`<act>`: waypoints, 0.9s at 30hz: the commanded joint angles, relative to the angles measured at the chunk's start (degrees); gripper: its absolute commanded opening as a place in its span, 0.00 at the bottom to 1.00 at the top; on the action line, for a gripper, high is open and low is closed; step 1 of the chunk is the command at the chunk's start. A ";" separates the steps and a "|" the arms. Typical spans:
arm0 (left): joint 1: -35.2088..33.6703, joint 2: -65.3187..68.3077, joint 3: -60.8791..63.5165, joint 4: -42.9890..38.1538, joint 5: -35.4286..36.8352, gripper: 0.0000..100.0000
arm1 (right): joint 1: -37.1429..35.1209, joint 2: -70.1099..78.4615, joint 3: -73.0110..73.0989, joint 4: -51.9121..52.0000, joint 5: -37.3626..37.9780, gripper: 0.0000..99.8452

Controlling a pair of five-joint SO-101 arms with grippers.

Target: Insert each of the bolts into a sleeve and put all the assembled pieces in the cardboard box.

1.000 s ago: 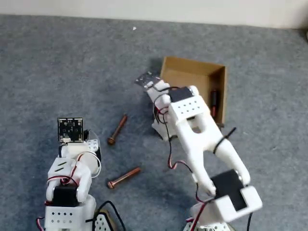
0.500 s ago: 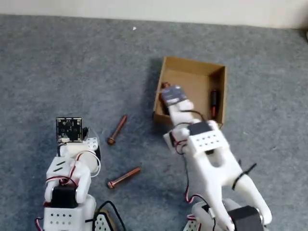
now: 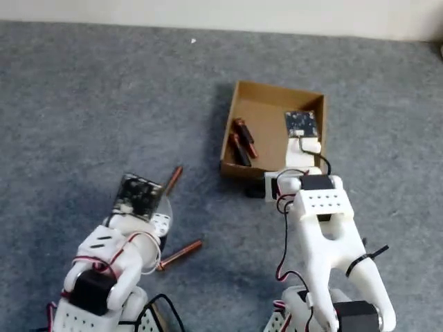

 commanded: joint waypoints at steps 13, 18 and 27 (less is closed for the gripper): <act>10.86 53.58 -13.67 -0.35 -1.32 0.16 | 1.01 -2.33 -0.13 -1.63 -0.26 0.01; 11.21 63.25 -15.96 -0.44 -1.41 0.20 | 1.01 -2.33 -0.13 -1.63 -0.26 0.01; 10.86 68.44 -15.78 -4.92 -1.05 0.18 | 1.01 -2.33 -0.13 -1.63 -0.18 0.01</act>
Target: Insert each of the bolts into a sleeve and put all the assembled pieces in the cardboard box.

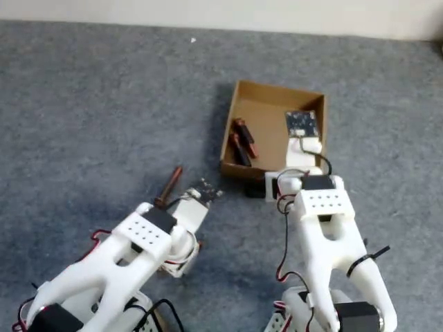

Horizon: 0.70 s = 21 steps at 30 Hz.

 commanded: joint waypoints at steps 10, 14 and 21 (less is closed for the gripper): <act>-2.59 3.65 -0.75 -8.35 -0.26 0.01 | 0.84 -2.33 -0.13 -1.63 -0.18 0.01; -6.20 3.65 -4.44 -8.35 2.02 0.01 | 0.84 -2.33 -0.13 -1.63 -0.18 0.01; -17.01 3.74 -17.54 -4.13 27.69 0.01 | 0.84 -2.33 -0.22 -1.63 -0.18 0.01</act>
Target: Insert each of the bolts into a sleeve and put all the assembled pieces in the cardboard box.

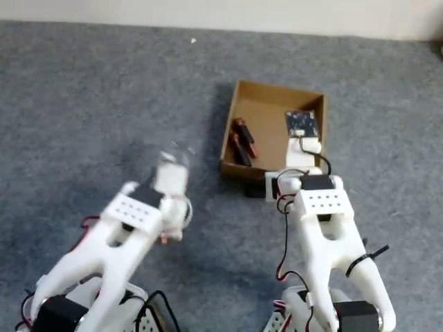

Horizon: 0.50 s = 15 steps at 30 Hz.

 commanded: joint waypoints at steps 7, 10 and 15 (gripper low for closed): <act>-15.25 0.40 -14.73 5.10 45.01 0.01 | 0.84 -2.33 -0.13 -1.63 2.20 0.01; -18.86 0.40 -14.81 4.57 53.45 0.01 | 0.84 -2.33 -0.13 -1.63 2.20 0.01; -21.23 0.48 -14.37 4.13 58.81 0.21 | 0.84 -2.33 -0.13 -1.63 2.37 0.01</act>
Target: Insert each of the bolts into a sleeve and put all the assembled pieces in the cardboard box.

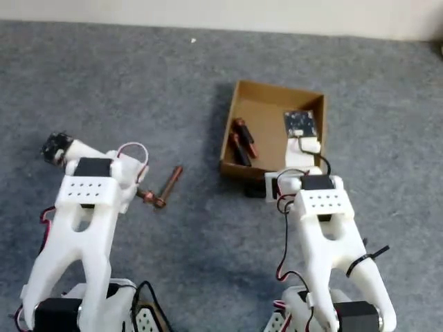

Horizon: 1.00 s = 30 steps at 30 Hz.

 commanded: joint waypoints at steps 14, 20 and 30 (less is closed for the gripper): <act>-1.54 -0.66 -2.68 -0.26 -14.68 0.35 | 0.84 -2.33 -0.13 -1.63 0.97 0.01; -3.12 -0.75 -4.09 0.35 -34.81 0.31 | 0.84 -2.33 -0.13 -1.63 0.97 0.01; -9.45 -0.22 -6.90 0.44 -103.47 0.05 | 0.84 -2.33 -0.22 -1.63 0.97 0.01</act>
